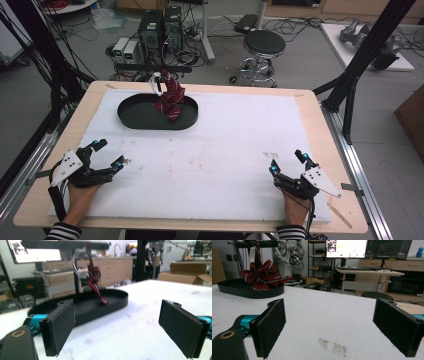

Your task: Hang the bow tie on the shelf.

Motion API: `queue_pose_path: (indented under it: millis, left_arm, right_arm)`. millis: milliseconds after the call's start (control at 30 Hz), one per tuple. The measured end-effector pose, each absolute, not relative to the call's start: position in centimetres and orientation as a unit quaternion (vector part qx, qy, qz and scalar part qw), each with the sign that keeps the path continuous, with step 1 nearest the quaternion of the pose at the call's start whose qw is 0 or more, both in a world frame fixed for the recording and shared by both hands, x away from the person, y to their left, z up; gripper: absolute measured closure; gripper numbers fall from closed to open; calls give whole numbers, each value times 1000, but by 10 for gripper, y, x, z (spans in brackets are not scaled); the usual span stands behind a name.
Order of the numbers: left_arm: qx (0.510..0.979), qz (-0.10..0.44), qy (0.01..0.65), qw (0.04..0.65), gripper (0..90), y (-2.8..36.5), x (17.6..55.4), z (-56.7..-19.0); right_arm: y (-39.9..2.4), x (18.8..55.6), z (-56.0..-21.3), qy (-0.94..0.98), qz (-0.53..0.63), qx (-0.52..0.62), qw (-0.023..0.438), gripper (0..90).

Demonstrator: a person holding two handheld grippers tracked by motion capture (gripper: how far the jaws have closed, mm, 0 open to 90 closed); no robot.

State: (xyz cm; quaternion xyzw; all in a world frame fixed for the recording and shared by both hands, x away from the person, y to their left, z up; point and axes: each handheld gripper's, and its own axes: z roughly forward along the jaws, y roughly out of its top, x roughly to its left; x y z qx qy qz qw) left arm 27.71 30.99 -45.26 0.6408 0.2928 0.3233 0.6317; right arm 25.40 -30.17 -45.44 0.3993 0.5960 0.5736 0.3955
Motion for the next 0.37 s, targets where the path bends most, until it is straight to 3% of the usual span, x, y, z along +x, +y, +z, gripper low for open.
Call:
queue_pose_path:
  millis: [367]
  left_arm:
    - [633,331,306,629,139,309,276,-455]
  right_arm:
    - [-302,254,-455,596,573,399,397,103]
